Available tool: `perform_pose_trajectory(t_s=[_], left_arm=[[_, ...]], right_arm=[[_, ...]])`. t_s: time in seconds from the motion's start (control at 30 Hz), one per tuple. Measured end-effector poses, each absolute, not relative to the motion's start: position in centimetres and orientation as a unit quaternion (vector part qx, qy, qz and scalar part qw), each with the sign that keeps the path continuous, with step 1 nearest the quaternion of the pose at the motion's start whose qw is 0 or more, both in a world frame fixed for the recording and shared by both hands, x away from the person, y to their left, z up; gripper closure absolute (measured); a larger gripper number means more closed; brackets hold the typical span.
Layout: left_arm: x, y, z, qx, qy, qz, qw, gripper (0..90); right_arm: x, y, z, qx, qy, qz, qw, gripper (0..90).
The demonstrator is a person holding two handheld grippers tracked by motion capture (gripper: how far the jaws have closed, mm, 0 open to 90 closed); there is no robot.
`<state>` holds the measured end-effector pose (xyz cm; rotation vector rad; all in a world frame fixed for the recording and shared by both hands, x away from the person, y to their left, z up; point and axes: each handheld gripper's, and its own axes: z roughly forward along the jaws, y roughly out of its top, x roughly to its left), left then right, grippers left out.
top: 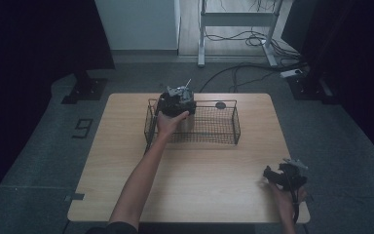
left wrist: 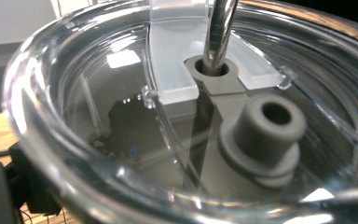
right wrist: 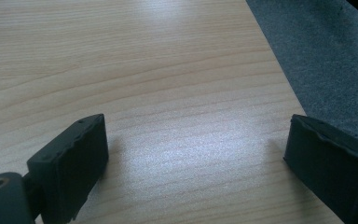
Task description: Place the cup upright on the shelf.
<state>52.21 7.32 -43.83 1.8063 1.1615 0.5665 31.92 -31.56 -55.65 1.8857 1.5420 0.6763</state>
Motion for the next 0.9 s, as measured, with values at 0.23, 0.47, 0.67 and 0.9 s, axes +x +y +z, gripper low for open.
perform_pose_trajectory(t_s=[0.23, 0.47, 0.67, 0.9], left_arm=[[52.4, 7.0, -45.1, 0.734, 0.47, 0.226, 0.434, 3.6], [52.3, 6.5, -45.9, 0.744, 0.458, 0.234, 0.426, 3.6], [52.2, 6.5, -46.4, 0.738, 0.469, 0.24, 0.421, 3.5], [51.7, 7.0, -46.9, 0.738, 0.461, 0.244, 0.429, 3.5]], right_arm=[[31.9, -31.6, -55.6, 0.712, 0.581, 0.255, 0.302, 6.2], [31.9, -31.6, -55.6, 0.712, 0.581, 0.255, 0.302, 6.1], [31.9, -31.5, -55.6, 0.712, 0.581, 0.255, 0.302, 6.2], [31.9, -31.5, -55.6, 0.712, 0.581, 0.255, 0.302, 6.2]])
